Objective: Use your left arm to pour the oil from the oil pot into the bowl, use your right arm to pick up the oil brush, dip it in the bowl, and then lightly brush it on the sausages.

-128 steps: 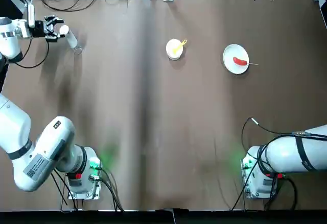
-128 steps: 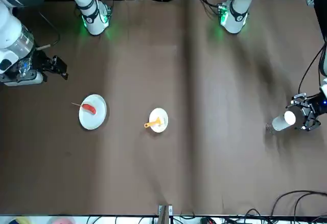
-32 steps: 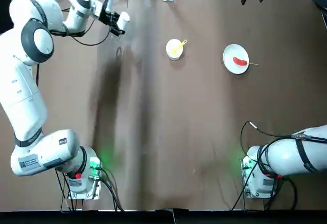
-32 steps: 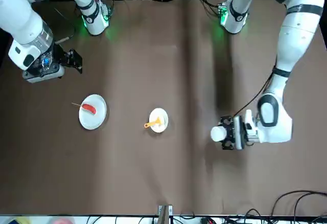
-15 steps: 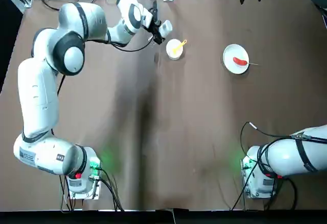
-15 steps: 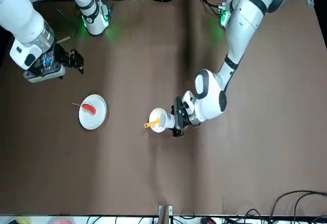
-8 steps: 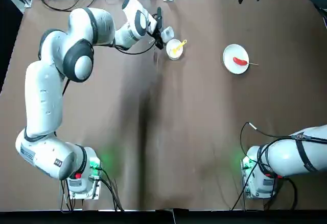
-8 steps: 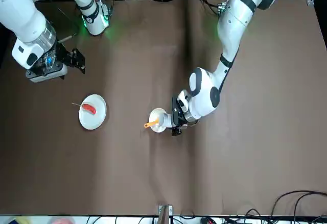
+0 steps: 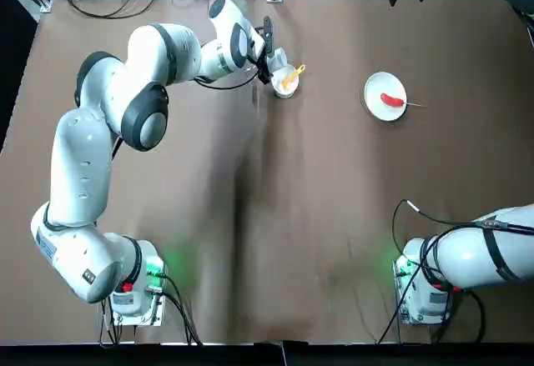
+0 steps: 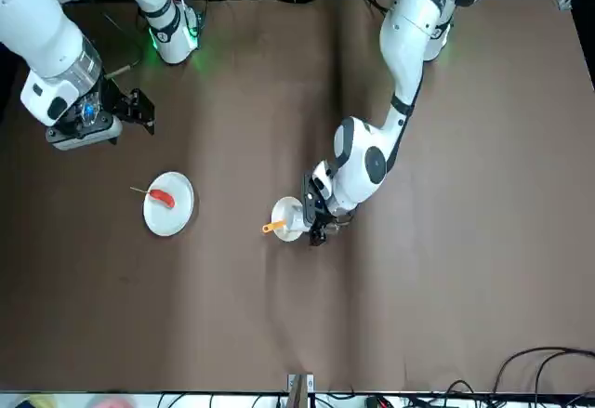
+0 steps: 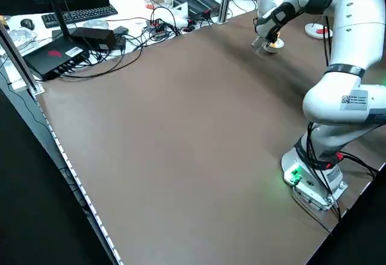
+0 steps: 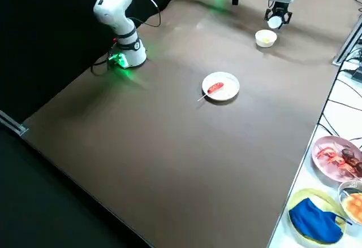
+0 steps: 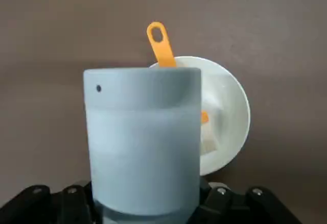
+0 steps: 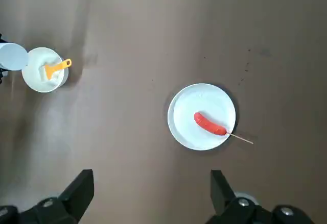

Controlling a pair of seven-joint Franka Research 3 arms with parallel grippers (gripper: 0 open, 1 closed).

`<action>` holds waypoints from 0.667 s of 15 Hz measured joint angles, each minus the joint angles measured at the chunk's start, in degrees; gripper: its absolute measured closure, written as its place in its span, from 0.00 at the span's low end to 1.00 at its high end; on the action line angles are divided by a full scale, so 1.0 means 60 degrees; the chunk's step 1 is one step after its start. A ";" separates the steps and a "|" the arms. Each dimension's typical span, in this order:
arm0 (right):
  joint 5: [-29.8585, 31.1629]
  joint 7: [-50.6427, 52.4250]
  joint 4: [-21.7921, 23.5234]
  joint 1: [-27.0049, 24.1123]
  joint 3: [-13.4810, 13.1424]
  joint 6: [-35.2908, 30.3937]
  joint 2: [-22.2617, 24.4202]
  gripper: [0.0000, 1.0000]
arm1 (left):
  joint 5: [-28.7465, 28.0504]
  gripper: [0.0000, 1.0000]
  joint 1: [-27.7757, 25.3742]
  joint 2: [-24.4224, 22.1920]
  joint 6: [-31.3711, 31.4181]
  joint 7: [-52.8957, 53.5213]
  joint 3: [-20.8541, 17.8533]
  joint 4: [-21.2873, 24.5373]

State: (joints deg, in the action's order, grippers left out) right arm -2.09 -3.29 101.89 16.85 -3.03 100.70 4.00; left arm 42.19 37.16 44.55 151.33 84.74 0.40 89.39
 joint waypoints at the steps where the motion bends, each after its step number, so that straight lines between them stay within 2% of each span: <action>1: 0.0000 0.0000 0.0000 -0.0001 -0.0012 0.0000 0.0000 0.00 | 0.0000 0.47 0.0137 0.0000 0.0000 -0.0050 -0.0196 -0.0004; 4: 0.0000 0.0000 0.0000 -0.0001 -0.0040 -0.0005 0.0000 0.00 | -0.0019 0.47 0.0455 0.0000 0.0000 -0.0067 -0.0659 -0.0015; 7: 0.0000 0.0000 0.0000 -0.0050 -0.0096 -0.0007 0.0000 0.00 | -0.0089 0.47 0.0468 0.0000 0.0000 -0.0067 -0.0719 -0.0024; 10: 0.0000 0.0000 -0.0003 -0.0197 -0.0129 -0.0007 0.0000 0.00 | -0.0595 0.47 0.0518 0.0001 0.0000 -0.0139 -0.0893 -0.0068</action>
State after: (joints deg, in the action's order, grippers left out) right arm -2.09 -3.28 101.87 15.66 -3.80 100.66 4.00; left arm 38.61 40.27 44.56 151.33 83.90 -4.96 88.99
